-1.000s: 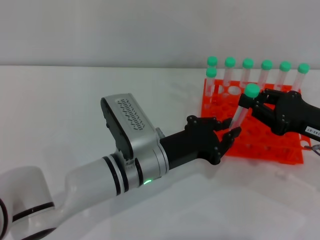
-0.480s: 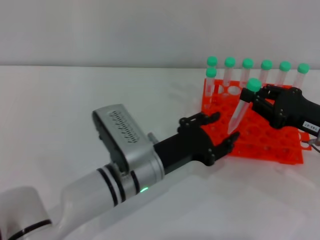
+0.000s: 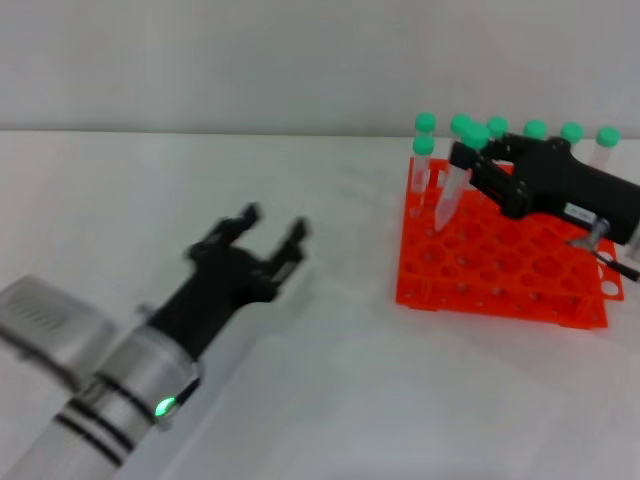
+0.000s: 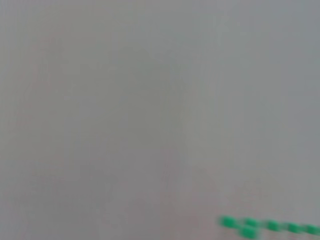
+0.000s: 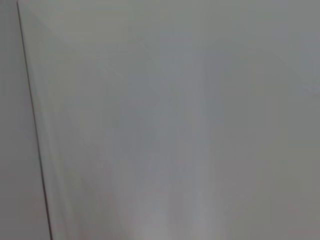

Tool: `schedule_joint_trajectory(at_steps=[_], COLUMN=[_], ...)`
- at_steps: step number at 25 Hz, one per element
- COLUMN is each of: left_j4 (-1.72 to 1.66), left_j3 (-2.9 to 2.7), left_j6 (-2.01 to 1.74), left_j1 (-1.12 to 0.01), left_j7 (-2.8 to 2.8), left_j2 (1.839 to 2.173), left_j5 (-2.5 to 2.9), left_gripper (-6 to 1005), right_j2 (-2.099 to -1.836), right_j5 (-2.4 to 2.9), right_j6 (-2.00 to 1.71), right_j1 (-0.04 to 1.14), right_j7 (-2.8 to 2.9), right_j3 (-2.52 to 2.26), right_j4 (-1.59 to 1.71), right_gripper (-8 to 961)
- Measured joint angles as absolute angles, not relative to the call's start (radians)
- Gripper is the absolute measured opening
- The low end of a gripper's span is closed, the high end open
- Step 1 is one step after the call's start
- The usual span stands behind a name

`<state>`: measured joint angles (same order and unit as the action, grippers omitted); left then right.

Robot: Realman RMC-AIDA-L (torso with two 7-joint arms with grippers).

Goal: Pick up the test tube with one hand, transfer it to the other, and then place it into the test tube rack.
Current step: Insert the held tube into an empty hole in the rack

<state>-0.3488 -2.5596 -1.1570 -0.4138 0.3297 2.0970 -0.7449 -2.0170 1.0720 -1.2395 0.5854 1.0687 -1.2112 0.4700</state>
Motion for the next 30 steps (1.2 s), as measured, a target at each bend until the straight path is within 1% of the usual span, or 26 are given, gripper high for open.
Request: schedule_joint_trajectory(at_steps=[8, 14, 22, 30], left_j4=[-0.238, -0.226, -0.218, -0.218], left_j3=[-2.554, -2.552, -2.550, -2.549], left_j6=[-1.238, -1.252, -1.247, -1.247], left_j1=[-0.350, -0.333, -0.335, -0.340], left_j7=[0.442, 0.447, 0.449, 0.449], left_j2=[2.092, 2.091, 2.091, 2.091], left_j5=[-0.881, -0.930, -0.936, -0.936], left_gripper=[666, 663, 657, 656], right_j2=[-2.027, -2.028, -2.028, -2.028], right_j5=[1.050, 0.845, 0.716, 0.695], right_j6=[-1.087, -0.956, -0.885, -0.844], right_j1=[0.647, 0.665, 0.677, 0.721], right_j7=[1.056, 0.936, 0.872, 0.845], right_j3=[-1.221, -1.346, -1.435, -1.454], right_j4=[0.467, 0.436, 0.425, 0.377], right_gripper=[200, 201, 201, 200])
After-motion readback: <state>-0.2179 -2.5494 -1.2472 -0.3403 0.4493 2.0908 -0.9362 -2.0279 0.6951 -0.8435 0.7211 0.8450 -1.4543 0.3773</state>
